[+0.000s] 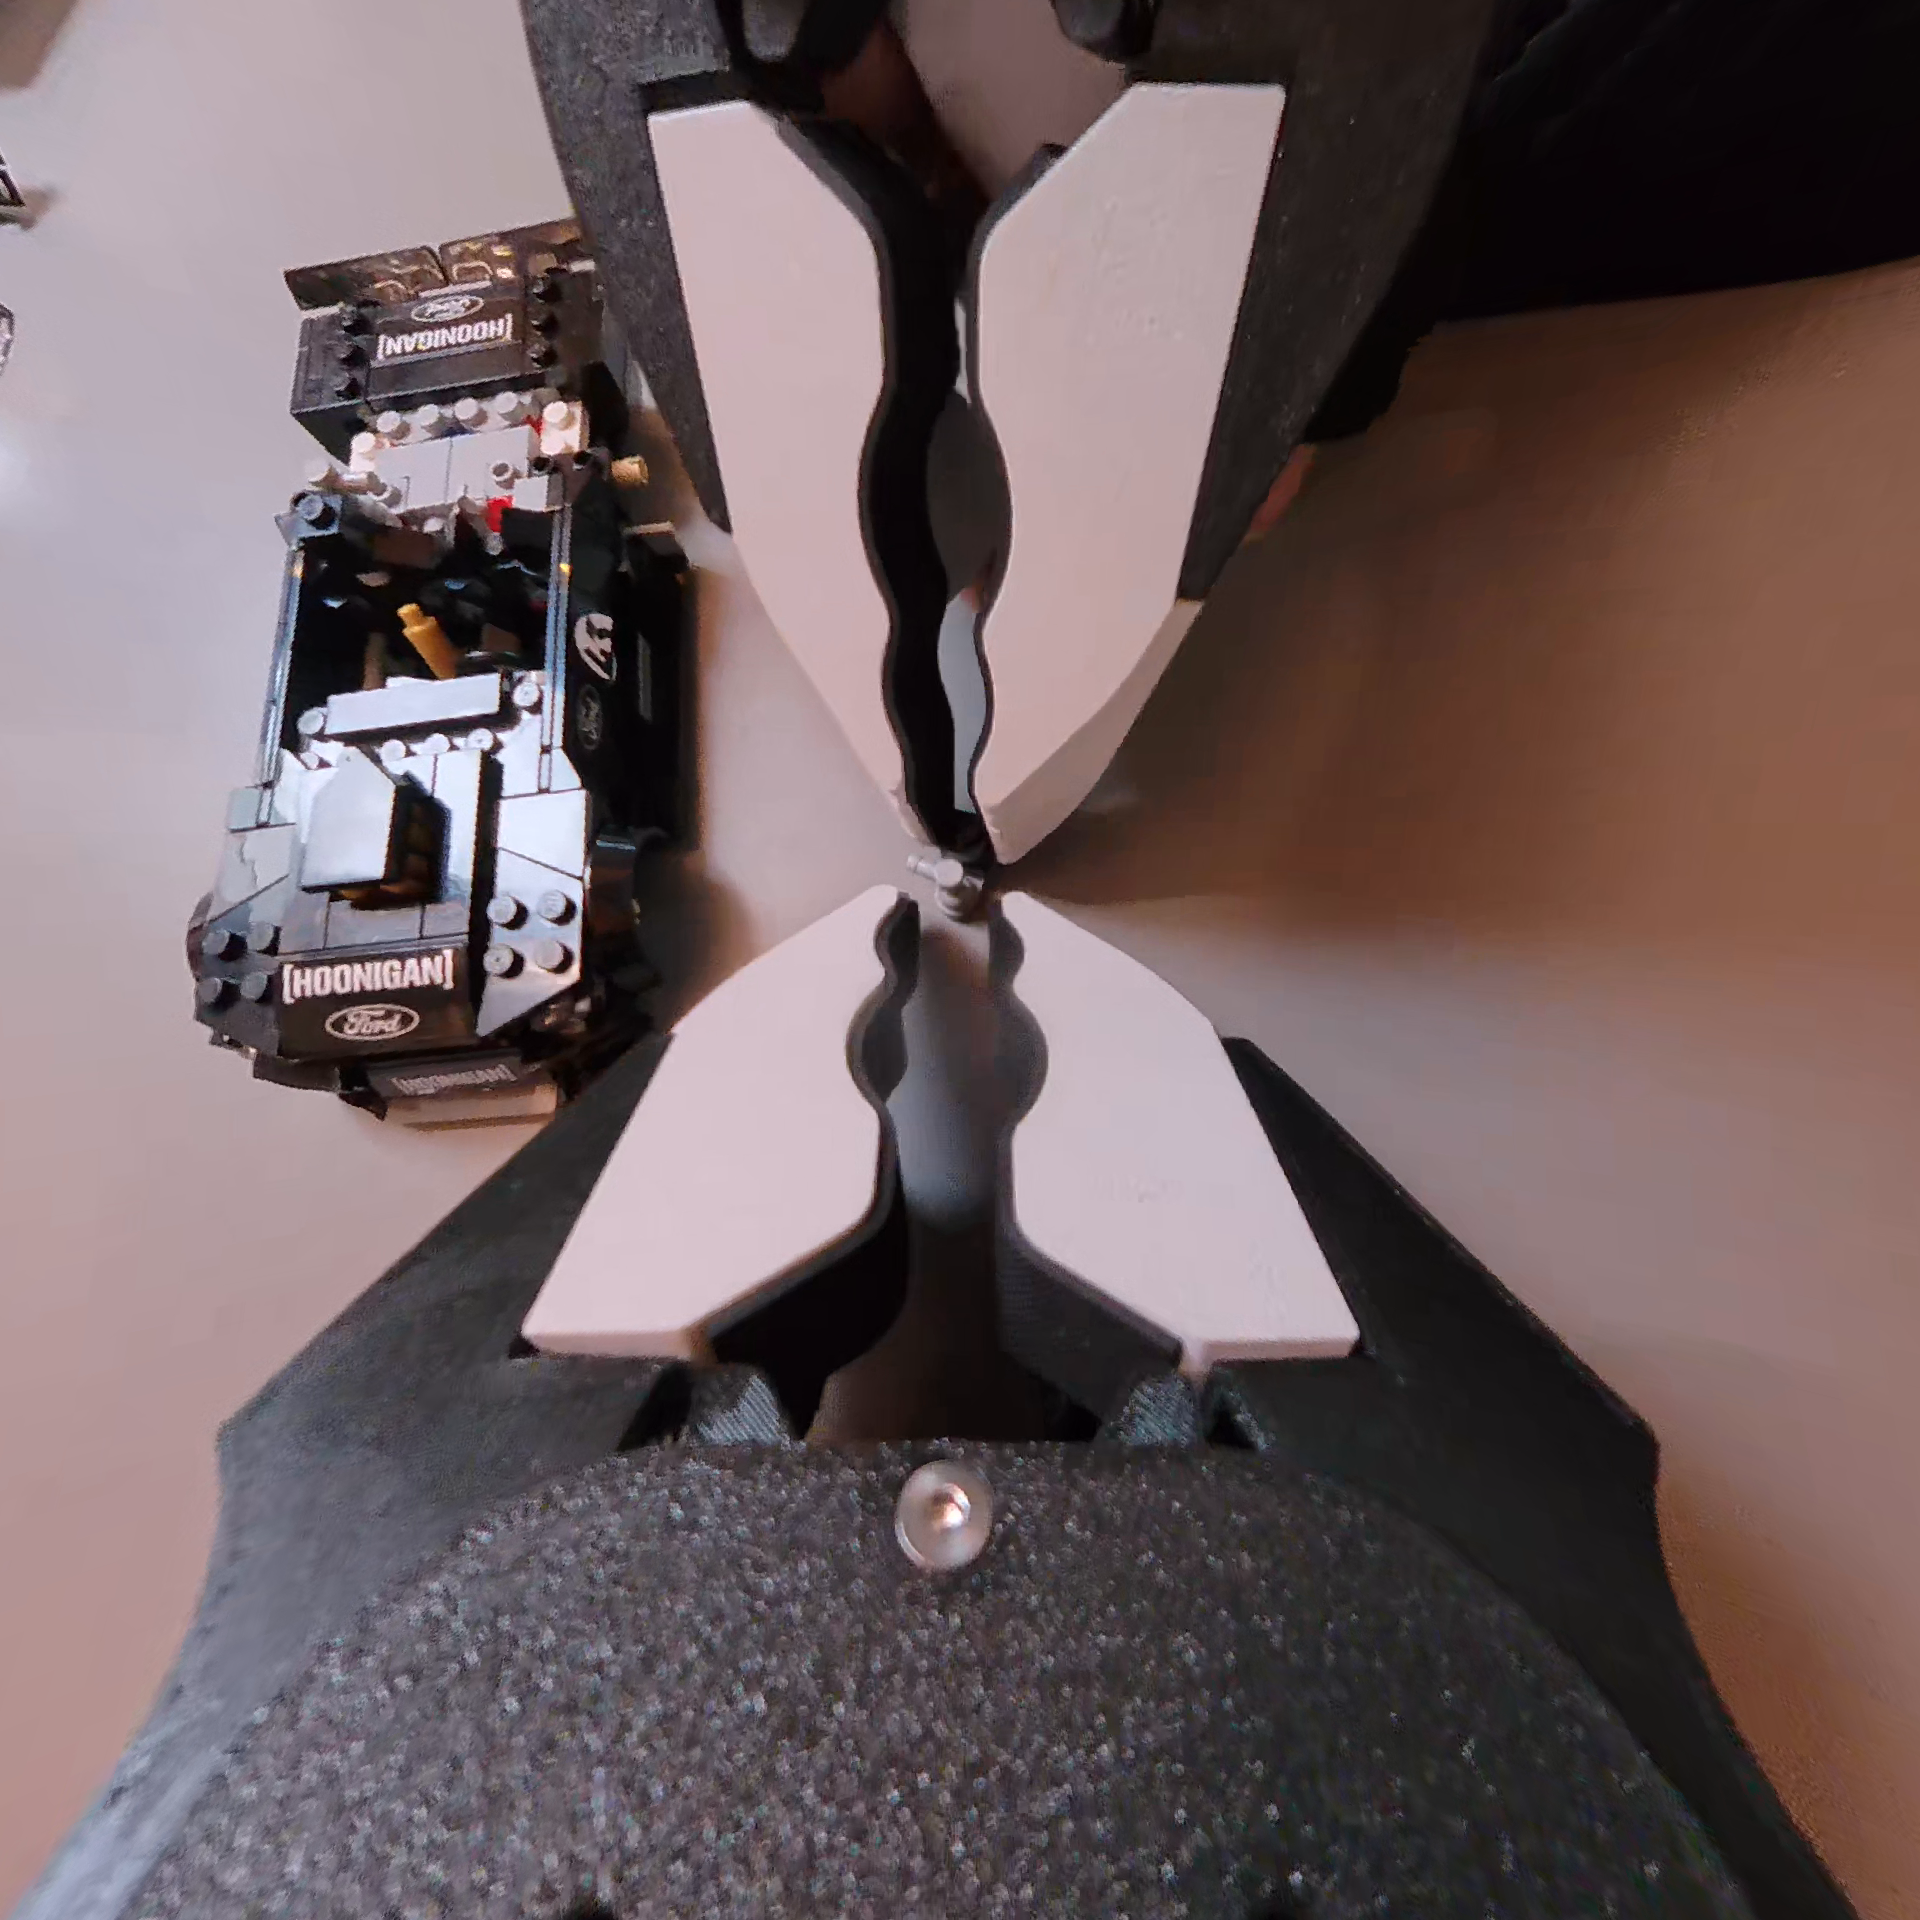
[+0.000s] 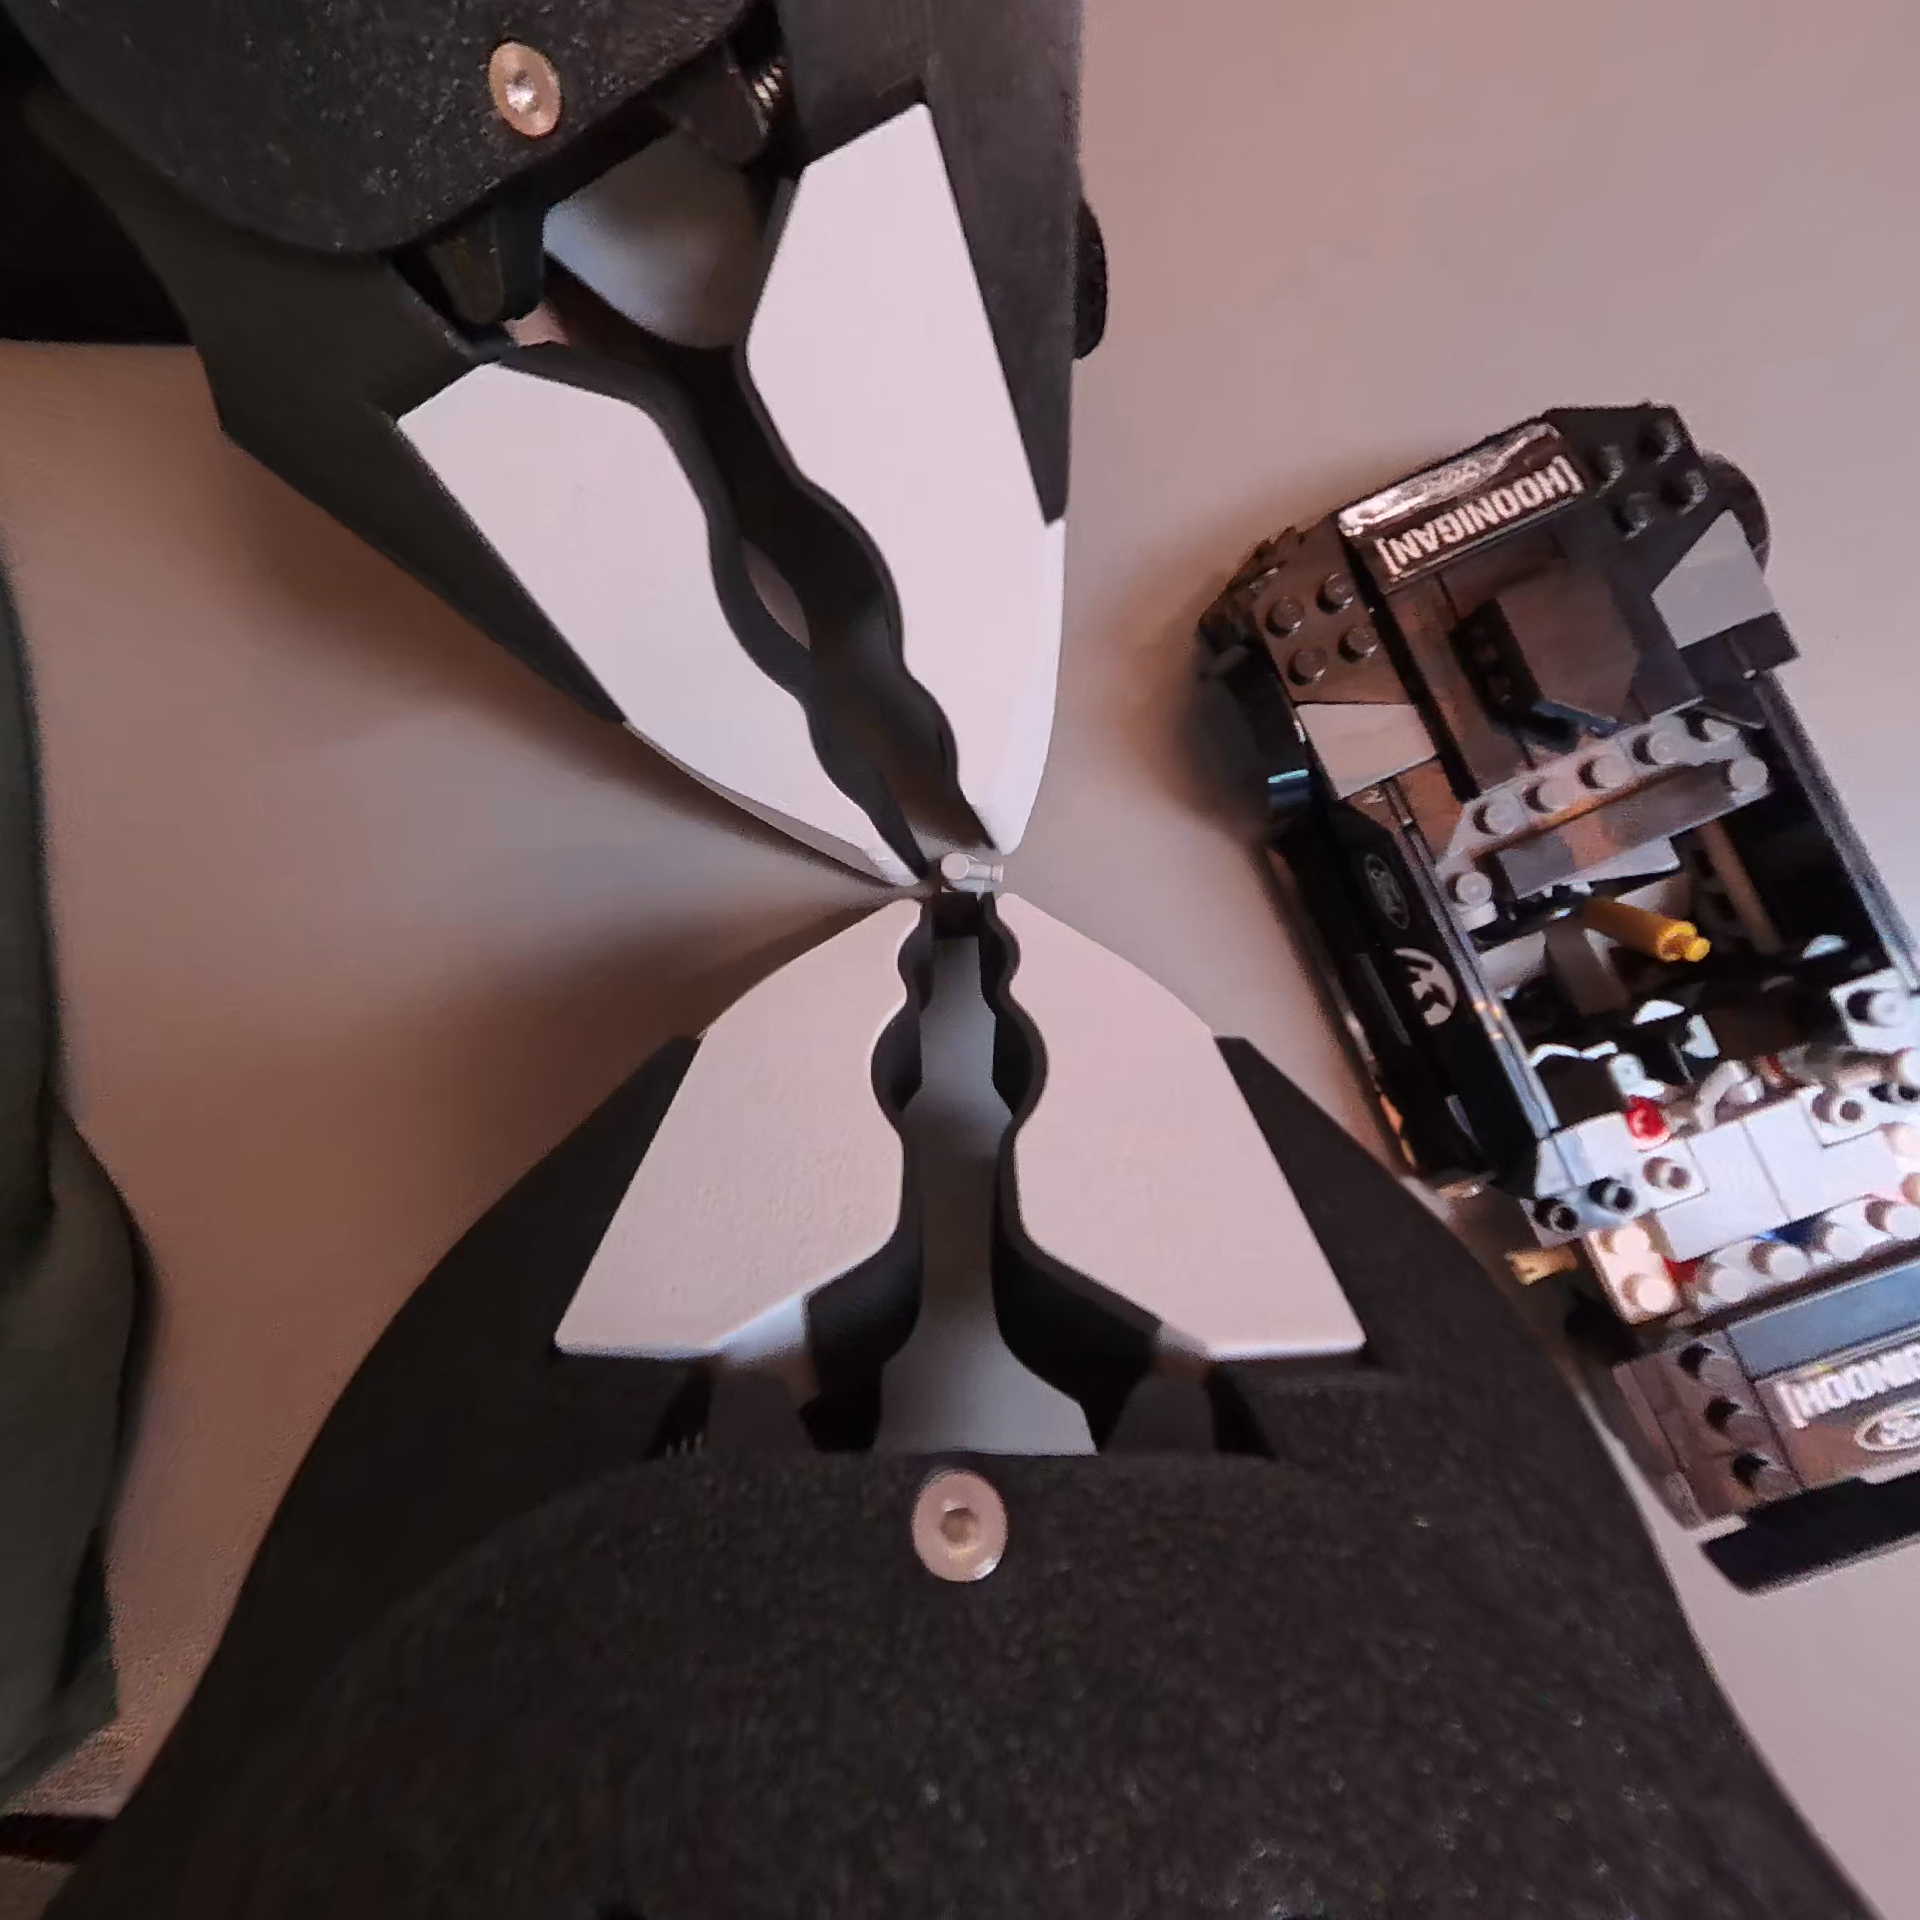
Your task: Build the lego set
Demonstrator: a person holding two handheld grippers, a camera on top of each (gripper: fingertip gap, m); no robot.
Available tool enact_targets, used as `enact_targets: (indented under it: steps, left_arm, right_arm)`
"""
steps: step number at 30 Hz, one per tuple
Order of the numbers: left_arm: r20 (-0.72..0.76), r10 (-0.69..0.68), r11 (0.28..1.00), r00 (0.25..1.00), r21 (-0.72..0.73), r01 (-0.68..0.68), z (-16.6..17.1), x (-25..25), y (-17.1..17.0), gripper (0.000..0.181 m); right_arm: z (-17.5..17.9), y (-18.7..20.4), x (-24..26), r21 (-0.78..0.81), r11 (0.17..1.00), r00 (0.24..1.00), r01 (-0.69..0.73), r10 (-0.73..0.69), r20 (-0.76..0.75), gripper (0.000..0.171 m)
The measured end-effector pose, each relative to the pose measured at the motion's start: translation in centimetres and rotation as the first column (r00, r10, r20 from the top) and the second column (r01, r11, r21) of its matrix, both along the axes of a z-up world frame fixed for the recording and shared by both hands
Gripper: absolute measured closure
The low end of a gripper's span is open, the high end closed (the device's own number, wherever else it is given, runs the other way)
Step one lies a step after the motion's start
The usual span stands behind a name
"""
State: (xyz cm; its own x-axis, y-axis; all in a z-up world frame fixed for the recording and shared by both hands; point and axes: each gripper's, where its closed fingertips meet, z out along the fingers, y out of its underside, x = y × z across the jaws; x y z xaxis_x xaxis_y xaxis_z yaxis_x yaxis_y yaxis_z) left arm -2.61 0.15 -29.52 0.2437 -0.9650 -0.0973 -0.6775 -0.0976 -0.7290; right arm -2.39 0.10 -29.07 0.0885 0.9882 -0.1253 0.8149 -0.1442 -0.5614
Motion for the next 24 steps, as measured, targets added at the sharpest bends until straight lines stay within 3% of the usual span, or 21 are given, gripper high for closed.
enact_targets:
  steps: [8, 19, 24]
  left_arm:
    - [0.019, -0.041, 0.999, 0.999, 0.010, 0.041, 0.1, 0.1, -0.4, 0.167]
    - [0.129, -0.128, 0.972, 0.983, 0.214, 0.098, 3.0, 1.1, -1.2, 0.172]
    - [0.134, -0.113, 0.970, 0.984, 0.230, 0.080, 3.3, 1.2, -1.1, 0.172]
  right_arm:
    - [0.9, -0.5, -0.2, 0.213, 0.963, 0.980, -0.163, 0.184, -0.081, 0.163]
    - [3.6, -1.4, 0.3, 0.329, 0.935, 0.949, -0.130, 0.213, -0.233, 0.163]
    - [3.9, -1.3, 0.3, 0.295, 0.953, 0.951, -0.070, 0.153, -0.270, 0.163]
